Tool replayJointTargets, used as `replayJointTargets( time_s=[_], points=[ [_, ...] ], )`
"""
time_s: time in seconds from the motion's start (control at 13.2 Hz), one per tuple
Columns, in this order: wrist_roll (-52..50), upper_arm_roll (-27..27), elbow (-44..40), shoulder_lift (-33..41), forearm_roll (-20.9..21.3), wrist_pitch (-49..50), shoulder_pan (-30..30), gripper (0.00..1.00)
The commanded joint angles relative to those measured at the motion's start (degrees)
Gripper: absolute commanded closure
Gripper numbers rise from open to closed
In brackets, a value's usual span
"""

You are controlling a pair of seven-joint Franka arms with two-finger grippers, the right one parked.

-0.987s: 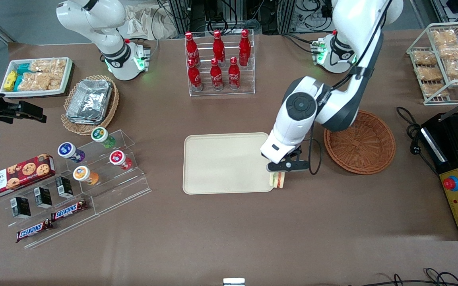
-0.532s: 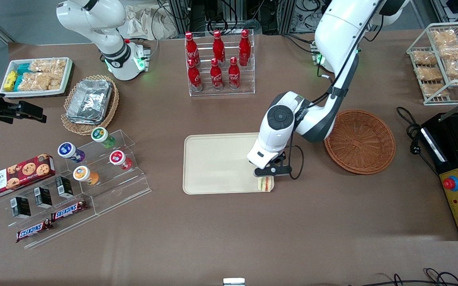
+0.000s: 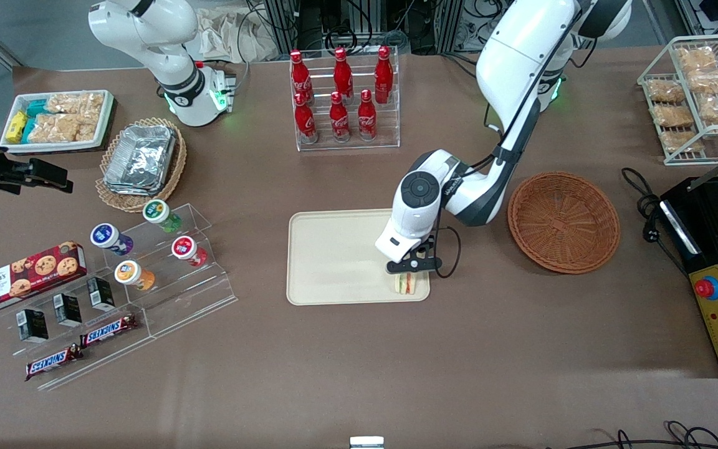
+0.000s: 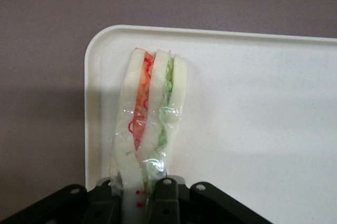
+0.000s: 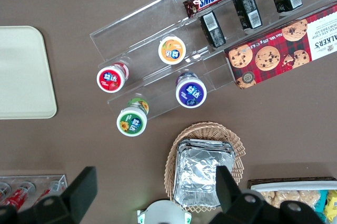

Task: Place sandwich from basket to tray
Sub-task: 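Lower the sandwich onto the beige tray and open the left gripper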

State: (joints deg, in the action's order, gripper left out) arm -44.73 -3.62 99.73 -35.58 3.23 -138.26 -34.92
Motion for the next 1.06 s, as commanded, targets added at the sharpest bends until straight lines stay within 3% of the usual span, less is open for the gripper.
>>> replayJointTargets(
  time_s=[0.0,0.3,0.53,0.61,0.68,0.76,0.99],
  points=[
    [-1.50,0.72,3.80,0.95,1.86,-2.36,-0.68,0.99],
    [-2.81,0.72,6.88,2.09,1.87,-3.15,-1.56,0.95],
    [-2.82,0.80,6.97,2.01,1.87,-3.15,-1.65,0.77],
    [-2.82,0.89,6.89,2.01,1.87,-3.15,-1.56,0.41],
    [-2.82,0.89,6.89,1.92,1.87,-3.15,-1.47,0.26],
    [-2.91,0.89,6.89,1.92,1.87,-3.15,-1.56,0.03],
    [-2.56,0.89,6.45,2.53,1.87,-2.98,-1.03,0.01]
  ],
)
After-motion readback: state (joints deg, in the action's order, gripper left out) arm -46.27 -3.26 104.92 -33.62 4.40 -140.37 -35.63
